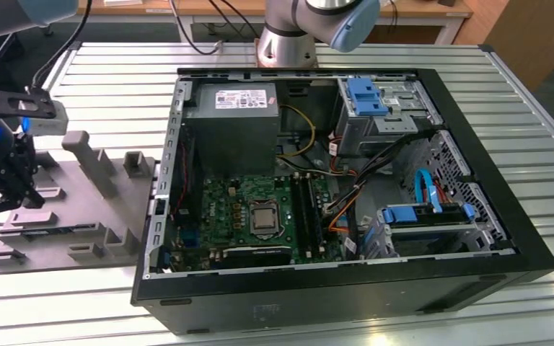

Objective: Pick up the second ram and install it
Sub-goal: 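Pick up the second ram and move it above second insertion slot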

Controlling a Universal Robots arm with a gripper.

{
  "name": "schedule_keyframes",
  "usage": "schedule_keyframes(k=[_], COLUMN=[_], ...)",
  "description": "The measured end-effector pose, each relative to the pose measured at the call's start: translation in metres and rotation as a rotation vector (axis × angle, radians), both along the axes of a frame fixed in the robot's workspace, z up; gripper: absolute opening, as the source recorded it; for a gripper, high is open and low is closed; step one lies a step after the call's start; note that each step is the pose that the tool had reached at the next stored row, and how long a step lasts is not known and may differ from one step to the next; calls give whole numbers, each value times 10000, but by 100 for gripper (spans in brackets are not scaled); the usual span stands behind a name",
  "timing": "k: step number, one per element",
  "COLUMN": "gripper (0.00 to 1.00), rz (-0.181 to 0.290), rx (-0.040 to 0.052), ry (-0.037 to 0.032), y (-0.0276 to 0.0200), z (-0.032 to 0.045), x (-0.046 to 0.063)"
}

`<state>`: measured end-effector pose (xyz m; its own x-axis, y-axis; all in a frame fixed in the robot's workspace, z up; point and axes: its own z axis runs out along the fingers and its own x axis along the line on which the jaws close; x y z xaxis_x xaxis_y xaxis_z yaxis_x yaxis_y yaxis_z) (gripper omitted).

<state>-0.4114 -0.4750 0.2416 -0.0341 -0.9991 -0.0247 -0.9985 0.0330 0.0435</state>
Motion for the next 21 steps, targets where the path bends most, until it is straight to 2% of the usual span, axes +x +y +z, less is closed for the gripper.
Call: schedule_keyframes(k=[9, 16, 21], gripper=[11, 11, 11], rz=[1434, 1434, 996], rx=[-61, -60, -61], ry=[0, -3, 0], y=[-1, -1, -16], z=[-20, -25, -36], x=[-1, -1, 0])
